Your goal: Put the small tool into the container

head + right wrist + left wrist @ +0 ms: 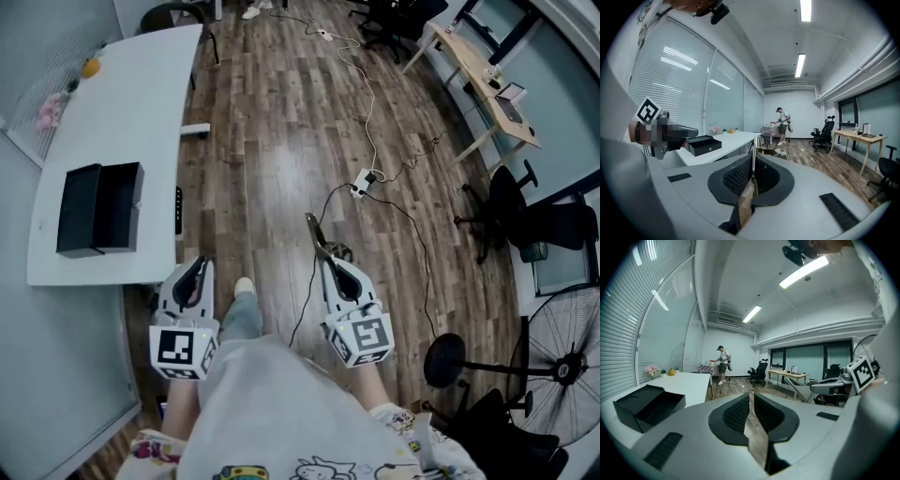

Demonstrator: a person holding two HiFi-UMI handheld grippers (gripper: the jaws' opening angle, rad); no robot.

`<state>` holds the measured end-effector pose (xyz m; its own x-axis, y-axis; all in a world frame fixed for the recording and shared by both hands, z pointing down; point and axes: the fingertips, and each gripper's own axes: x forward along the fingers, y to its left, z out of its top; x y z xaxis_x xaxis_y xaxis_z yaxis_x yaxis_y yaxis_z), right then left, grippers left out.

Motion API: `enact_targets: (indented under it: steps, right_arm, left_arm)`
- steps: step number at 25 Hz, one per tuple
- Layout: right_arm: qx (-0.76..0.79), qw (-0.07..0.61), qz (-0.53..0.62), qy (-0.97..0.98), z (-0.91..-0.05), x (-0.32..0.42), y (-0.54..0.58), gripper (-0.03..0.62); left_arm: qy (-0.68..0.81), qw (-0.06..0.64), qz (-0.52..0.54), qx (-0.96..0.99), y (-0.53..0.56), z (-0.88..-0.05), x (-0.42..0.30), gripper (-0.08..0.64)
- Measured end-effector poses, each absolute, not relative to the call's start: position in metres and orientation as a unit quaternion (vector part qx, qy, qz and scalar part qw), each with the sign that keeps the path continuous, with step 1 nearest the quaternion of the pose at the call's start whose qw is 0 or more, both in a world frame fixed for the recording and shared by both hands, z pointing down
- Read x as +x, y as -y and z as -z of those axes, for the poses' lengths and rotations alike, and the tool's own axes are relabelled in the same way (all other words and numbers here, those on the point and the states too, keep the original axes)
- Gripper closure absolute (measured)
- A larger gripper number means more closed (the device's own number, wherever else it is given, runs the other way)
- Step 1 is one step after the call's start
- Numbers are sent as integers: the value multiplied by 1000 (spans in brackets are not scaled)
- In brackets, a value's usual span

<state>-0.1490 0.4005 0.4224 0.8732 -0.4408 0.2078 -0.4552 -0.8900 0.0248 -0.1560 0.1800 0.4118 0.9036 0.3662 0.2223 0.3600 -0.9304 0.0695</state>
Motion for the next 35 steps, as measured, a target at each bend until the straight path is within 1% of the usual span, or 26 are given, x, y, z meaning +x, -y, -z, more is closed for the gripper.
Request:
enact_targets:
  steps: [9,16,26,35]
  right_arm:
    - [969,39,-95,227,-409,-36,-367,591]
    - [967,42,-100,231,-411,30,-336,591]
    - [949,57,-105,292,-409,84,-276,592]
    - [912,67,-94,393,-404,127,-205,591]
  left_arm:
    - [-197,16,-114,974,-150,-405,-43,549]
    - [-191,18,-115,975,-118,-407,20,549]
    - [-137,43,-123,982,-66,-411,46,549]
    - [-33,60,-114,991,-13,-408,47,549]
